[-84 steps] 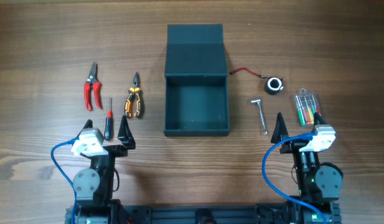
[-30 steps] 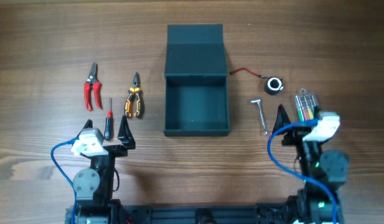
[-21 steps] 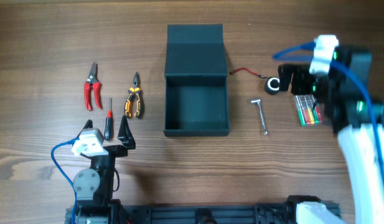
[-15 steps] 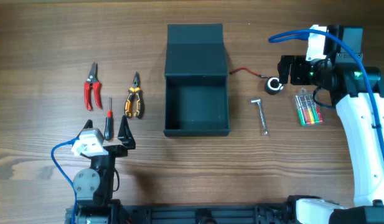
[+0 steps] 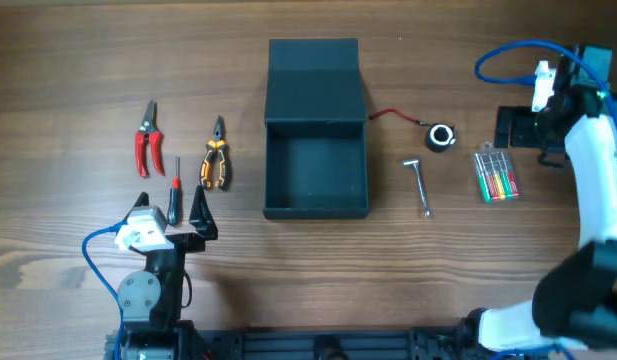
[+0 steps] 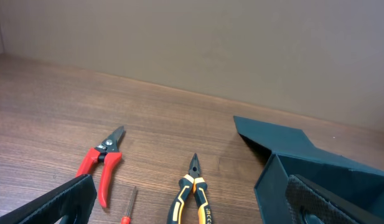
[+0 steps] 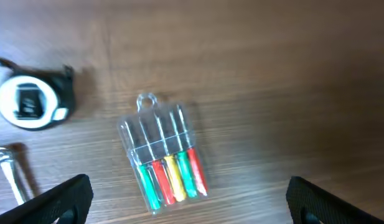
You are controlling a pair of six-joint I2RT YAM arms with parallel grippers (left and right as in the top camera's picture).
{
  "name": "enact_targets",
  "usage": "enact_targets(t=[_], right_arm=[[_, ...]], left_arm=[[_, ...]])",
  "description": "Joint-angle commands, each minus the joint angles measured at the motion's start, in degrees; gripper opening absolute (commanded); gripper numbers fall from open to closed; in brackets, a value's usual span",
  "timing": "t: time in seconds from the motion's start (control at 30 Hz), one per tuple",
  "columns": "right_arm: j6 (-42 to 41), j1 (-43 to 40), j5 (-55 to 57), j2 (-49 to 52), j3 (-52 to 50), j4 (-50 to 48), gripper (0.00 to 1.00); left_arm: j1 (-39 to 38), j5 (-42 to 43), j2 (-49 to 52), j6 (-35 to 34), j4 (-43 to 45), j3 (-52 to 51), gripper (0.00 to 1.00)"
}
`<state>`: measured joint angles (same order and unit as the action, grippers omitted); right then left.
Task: Pack container
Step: 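Reach the right gripper to the clear screwdriver pack and grasp it, then carry the screwdriver pack left and release it into the green box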
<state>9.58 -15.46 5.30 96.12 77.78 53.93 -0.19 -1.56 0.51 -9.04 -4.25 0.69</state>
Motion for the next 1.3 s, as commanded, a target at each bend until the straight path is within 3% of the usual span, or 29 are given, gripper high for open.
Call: enact_targets(t=[0.0, 0.23, 0.83, 0.97, 1.17, 1.27], right_arm=[[2.84, -0.70, -4.37, 8.13, 0.72, 0.35, 1.00], [6.91, -0.48, -4.66, 14.38, 0.00, 1.31, 1.00], [0.72, -0.48, -1.25, 14.38, -15.28, -14.25, 0.99], [0.07, -0.48, -0.07, 14.38, -15.28, -14.23, 0.75], [-2.23, -0.48, 2.45, 14.36, -15.17, -13.57, 0.73], [-2.25, -0.48, 2.45, 14.36, -14.19, -12.83, 0.67]], left_arm=[[0.46, 0.87, -0.31, 1.16, 0.17, -0.33, 1.00], [0.46, 0.87, -0.31, 1.16, 0.17, -0.33, 1.00], [0.46, 0.87, -0.31, 1.16, 0.17, -0.33, 1.00], [0.46, 0.90, -0.31, 1.16, 0.17, -0.33, 1.00], [0.46, 0.87, -0.31, 1.16, 0.17, -0.33, 1.00], [0.46, 0.87, -0.31, 1.16, 0.17, -0.33, 1.00]])
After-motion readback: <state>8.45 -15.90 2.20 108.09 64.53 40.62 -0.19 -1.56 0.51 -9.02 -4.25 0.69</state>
